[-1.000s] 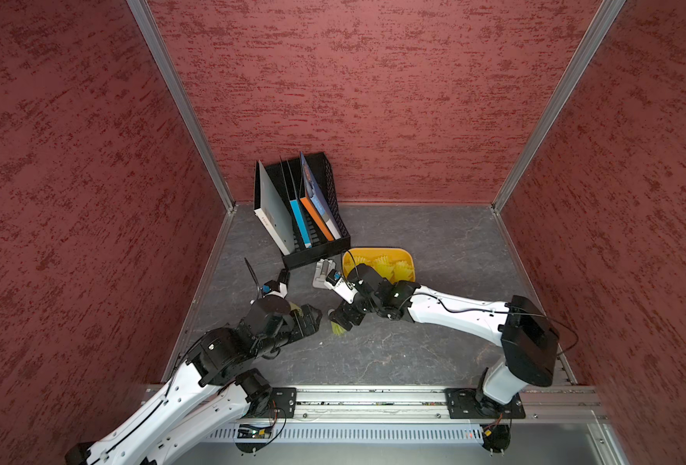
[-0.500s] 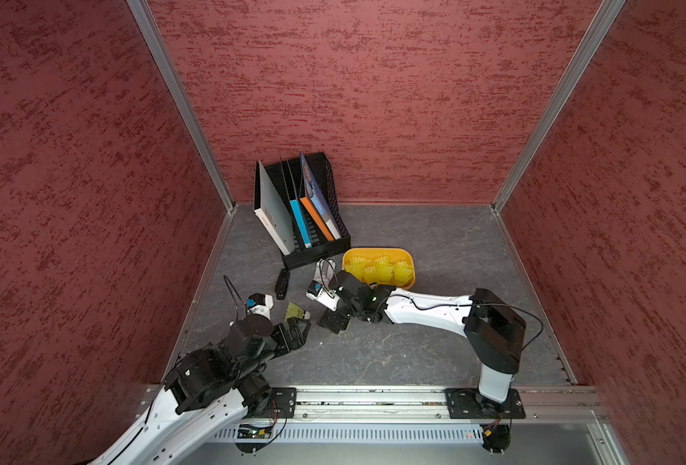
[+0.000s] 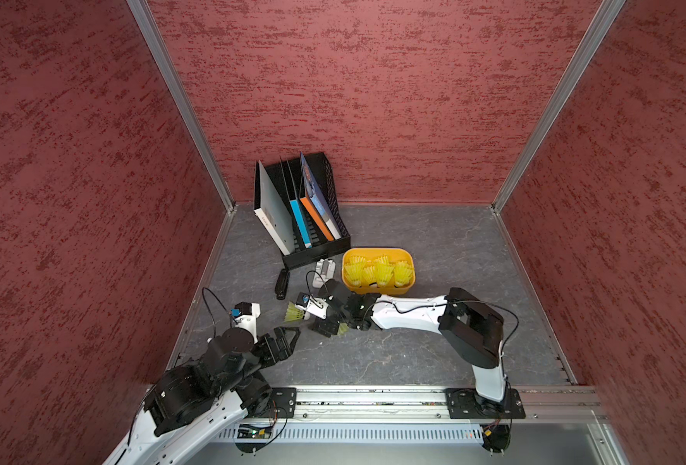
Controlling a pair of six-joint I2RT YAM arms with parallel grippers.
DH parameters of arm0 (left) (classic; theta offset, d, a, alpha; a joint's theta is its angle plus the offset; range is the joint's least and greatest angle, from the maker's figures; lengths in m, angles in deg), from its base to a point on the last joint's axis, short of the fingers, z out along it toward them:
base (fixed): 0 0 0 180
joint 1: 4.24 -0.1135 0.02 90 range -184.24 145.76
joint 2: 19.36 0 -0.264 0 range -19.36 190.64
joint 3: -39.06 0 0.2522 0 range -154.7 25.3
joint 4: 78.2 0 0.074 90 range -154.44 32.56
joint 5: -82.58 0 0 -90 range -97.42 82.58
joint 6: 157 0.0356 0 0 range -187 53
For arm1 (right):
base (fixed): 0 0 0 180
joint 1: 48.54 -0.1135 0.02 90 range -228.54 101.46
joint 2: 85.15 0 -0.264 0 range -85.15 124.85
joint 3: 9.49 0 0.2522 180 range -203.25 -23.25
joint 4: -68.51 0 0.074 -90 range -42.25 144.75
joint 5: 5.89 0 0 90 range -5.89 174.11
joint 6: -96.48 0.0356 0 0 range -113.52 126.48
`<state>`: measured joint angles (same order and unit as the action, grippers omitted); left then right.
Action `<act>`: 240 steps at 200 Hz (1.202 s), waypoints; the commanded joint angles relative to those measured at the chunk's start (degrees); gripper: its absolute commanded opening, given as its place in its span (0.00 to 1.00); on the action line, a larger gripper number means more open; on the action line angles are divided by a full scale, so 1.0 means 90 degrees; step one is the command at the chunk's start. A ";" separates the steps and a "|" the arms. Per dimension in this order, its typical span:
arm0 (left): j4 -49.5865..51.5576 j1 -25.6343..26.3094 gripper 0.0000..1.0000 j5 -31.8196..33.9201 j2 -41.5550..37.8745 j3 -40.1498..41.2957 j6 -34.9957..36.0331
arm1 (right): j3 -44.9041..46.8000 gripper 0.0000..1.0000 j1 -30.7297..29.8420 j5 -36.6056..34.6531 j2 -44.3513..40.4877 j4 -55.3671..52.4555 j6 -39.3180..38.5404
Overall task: Put the shuttlecocks into the storage box
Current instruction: Pick up the shuttlecock at the center of the board.
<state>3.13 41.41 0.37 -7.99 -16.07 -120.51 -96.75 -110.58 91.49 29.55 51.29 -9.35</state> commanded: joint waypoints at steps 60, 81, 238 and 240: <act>0.0561 0.0001 1.00 0.0003 -0.0404 -0.0234 -0.0018 | -0.0757 0.70 -0.0025 -0.0275 0.0987 0.0351 -0.0322; 0.0625 0.0003 1.00 0.0050 -0.0480 -0.0262 -0.0044 | -0.1014 0.62 -0.0030 -0.0340 0.1175 0.0102 -0.0427; 0.0600 -0.0002 1.00 0.0189 -0.0561 -0.0226 -0.0089 | -0.1559 0.32 -0.0030 -0.0109 0.1532 -0.0643 -0.0648; 0.0598 -0.0001 1.00 0.0189 -0.0561 -0.0223 -0.0089 | -0.1567 0.32 -0.0030 -0.0107 0.1543 -0.0653 -0.0652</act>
<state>8.03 41.41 0.88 -12.58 -17.47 -120.84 -108.96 -110.60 89.98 41.59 48.55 -14.88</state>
